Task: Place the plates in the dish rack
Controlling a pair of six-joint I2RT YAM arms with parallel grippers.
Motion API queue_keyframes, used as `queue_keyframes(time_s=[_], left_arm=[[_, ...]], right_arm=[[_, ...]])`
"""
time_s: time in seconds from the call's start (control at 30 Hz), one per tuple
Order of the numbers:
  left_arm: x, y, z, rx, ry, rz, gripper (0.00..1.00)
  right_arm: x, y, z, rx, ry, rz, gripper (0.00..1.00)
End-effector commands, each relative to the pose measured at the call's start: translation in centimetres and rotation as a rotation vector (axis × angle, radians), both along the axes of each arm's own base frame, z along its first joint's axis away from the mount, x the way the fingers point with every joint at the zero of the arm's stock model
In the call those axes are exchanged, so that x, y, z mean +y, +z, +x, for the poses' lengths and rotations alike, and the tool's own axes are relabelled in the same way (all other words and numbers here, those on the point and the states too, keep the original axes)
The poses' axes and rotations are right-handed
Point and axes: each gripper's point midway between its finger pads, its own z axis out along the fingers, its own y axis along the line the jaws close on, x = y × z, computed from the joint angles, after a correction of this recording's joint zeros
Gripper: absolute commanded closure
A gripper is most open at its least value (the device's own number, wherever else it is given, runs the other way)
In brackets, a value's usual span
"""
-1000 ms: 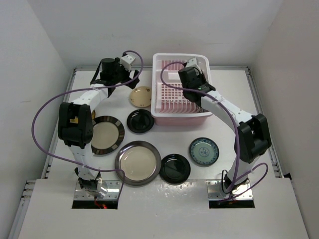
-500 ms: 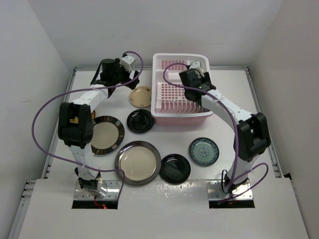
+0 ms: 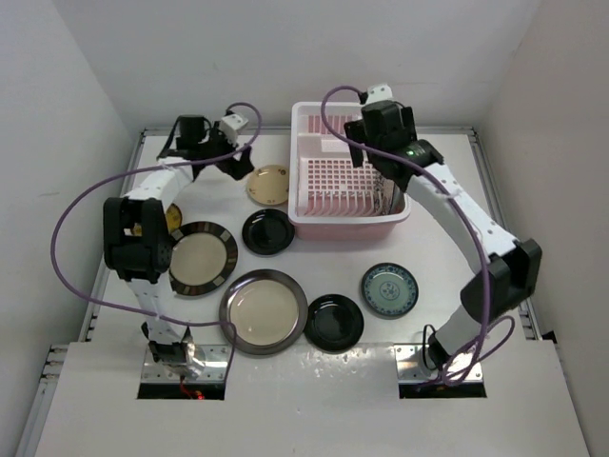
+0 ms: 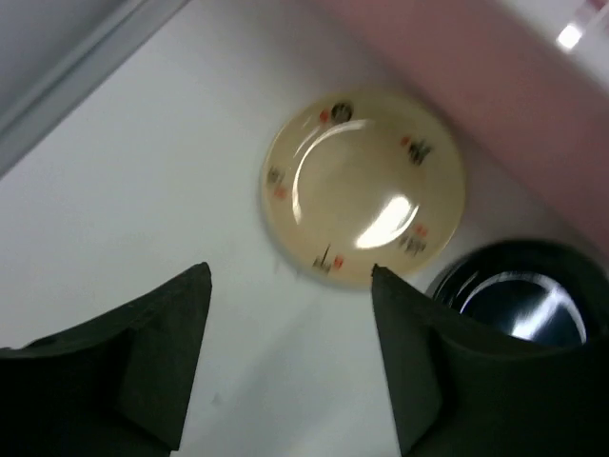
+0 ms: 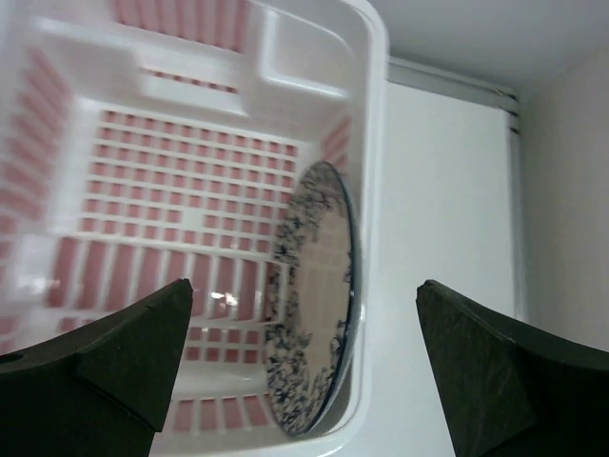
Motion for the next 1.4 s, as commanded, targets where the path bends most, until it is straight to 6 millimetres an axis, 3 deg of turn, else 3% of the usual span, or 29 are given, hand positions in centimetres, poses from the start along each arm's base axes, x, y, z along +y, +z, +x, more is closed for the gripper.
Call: queue_keyframes(time_s=[0.0,0.03,0.07,0.1,0.17,0.2,0.23,0.27,0.33,0.4,0.43,0.5,0.53,0.67,0.87,1.03,1.1,1.23,1.27,1.37], left_arm=[[4.8,1.7,-3.4,0.093,-0.094,0.030,0.31],[6.0,0.6,-4.0,0.143,-0.085,0.071,0.37],[7.4,-1.7,-5.6,0.244,-0.087,0.129,0.40],[10.2,-2.7,-5.6,0.289,-0.002,0.217,0.40],[12.6,-4.2,-6.9,0.392,0.073,0.274,0.37],[14.5,-4.5,-7.4,0.419,0.119,0.296,0.35],[15.0,-4.6,-7.9,0.442,0.140,0.283,0.34],[15.6,-5.0,-8.7,0.476,0.168,0.274,0.32],[16.9,-5.4,-11.1,0.528,0.218,0.256,0.31],[17.7,-6.1,-13.4,0.571,0.254,0.249,0.30],[18.3,-8.2,-15.9,0.638,0.278,0.253,0.28],[19.1,-8.4,-17.6,0.633,0.342,0.260,0.28],[19.3,-9.8,-19.7,0.686,0.366,0.252,0.27],[20.7,-10.5,-22.5,0.710,0.478,0.197,0.27],[22.1,-12.9,-24.8,0.767,0.563,0.137,0.25],[21.7,-14.4,-25.6,0.789,0.552,0.067,0.25],[21.3,-16.0,-26.6,0.843,0.531,0.045,0.26],[21.5,-17.2,-26.3,0.864,0.519,-0.018,0.41],[21.2,-17.2,-26.6,0.871,0.501,-0.052,0.52],[20.9,-16.4,-25.6,0.856,0.458,-0.086,0.70]], right_arm=[[3.4,3.3,-1.8,-0.043,0.265,0.155,0.00],[4.0,3.5,-2.0,-0.054,0.302,0.171,0.00],[4.4,2.9,-2.2,-0.040,0.328,0.173,0.00],[5.2,2.0,-2.6,-0.022,0.390,0.190,0.00],[5.8,0.3,-3.6,0.008,0.438,0.194,0.00],[6.5,0.7,-4.1,-0.005,0.485,0.219,0.00],[6.7,0.5,-4.4,-0.005,0.499,0.227,0.00],[7.3,-1.4,-4.9,0.025,0.524,0.251,0.00],[7.5,-1.5,-5.8,0.019,0.534,0.283,0.00],[8.3,-3.1,-7.1,0.050,0.573,0.311,0.00],[8.3,-3.0,-7.6,0.046,0.582,0.316,0.01],[8.8,-4.6,-8.6,0.071,0.599,0.318,0.01],[8.9,-4.5,-8.8,0.063,0.601,0.323,0.01],[10.5,-4.1,-9.6,0.078,0.672,0.348,0.01],[12.9,-3.6,-10.0,0.119,0.755,0.335,0.01],[14.5,-3.2,-10.7,0.109,0.789,0.332,0.01],[14.5,-3.4,-10.6,0.111,0.772,0.323,0.03],[15.7,-3.2,-11.5,0.111,0.782,0.301,0.03],[15.7,-3.2,-11.4,0.107,0.775,0.293,0.03],[16.0,-3.0,-11.4,0.099,0.772,0.278,0.03]])
